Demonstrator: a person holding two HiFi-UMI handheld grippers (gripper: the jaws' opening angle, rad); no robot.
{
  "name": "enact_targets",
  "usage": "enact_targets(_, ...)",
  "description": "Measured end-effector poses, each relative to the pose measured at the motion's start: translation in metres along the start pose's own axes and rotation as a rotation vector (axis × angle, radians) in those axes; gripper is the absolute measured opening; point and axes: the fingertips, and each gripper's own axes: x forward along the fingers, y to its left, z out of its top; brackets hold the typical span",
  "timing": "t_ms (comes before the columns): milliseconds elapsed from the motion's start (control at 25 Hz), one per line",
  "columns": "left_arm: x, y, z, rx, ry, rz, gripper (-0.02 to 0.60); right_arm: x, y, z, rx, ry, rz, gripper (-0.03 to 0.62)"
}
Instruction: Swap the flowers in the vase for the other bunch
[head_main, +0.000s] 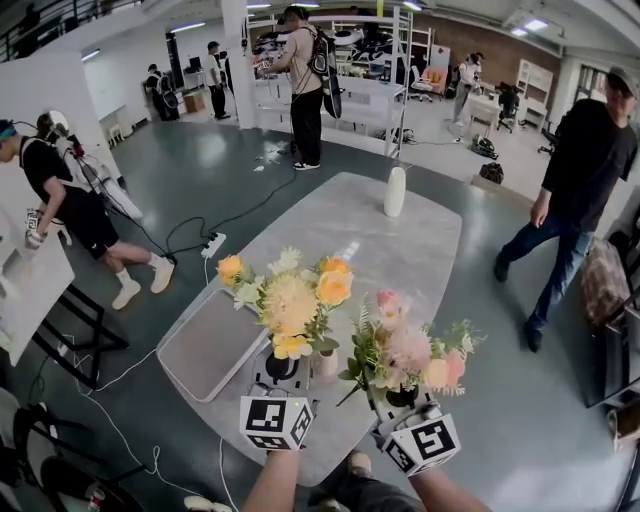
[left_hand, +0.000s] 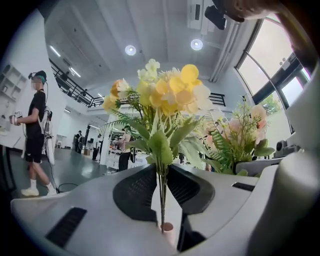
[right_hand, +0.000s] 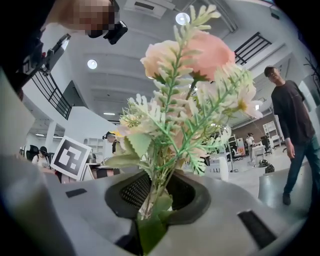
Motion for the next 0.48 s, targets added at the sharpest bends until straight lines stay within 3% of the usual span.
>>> enact_targets(480, -0.024, 0.017, -0.004, -0.056, -0.010, 0.080, 0.074, 0.013, 0.001, 0.006, -0.006, -0.010, 0.068, 0.101)
